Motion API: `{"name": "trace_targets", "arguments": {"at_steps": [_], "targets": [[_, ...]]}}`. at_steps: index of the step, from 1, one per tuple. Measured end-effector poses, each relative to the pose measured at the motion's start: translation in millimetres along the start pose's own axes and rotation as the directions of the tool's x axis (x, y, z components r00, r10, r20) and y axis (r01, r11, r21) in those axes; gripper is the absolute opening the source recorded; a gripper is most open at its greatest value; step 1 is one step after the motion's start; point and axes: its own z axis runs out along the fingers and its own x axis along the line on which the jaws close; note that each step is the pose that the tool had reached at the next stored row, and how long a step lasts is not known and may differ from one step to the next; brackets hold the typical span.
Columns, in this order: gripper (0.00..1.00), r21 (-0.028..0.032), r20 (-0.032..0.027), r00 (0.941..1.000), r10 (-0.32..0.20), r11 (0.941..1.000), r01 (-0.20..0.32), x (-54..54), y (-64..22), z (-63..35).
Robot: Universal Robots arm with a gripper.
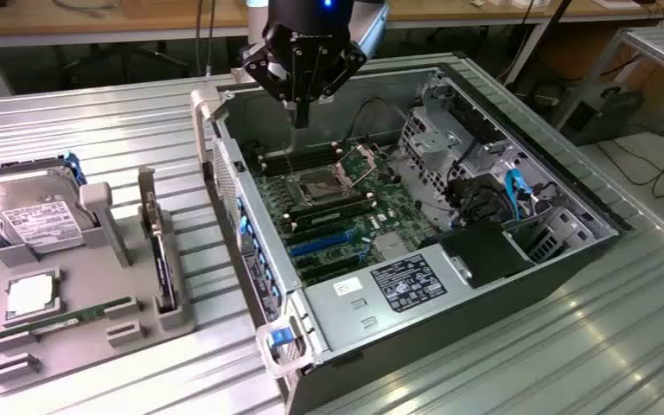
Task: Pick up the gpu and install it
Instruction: 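Reach for the gpu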
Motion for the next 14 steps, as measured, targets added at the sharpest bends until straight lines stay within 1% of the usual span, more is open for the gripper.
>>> {"name": "trace_targets", "arguments": {"at_steps": [6, 8, 12, 13, 14], "targets": [[0.11, 0.0, 0.0, 1.0, 0.0, 1.0, 0.0, 0.0, 0.0, 0.0], [0.11, 0.0002, -0.0001, 1.0, 0.0, 1.0, 0.0, 1.9, -0.5, -0.2], [0.11, 0.0, -0.0002, 1.0, -0.003, 1.0, 0.003, 13.1, -2.4, -0.4], [0.11, 0.0, -0.0002, 1.0, -0.004, 1.0, 0.004, 19.7, -3.3, -0.7], [0.11, -0.0001, -0.0002, 1.0, -0.005, 1.0, 0.005, 23.7, -3.8, -0.8]]}}
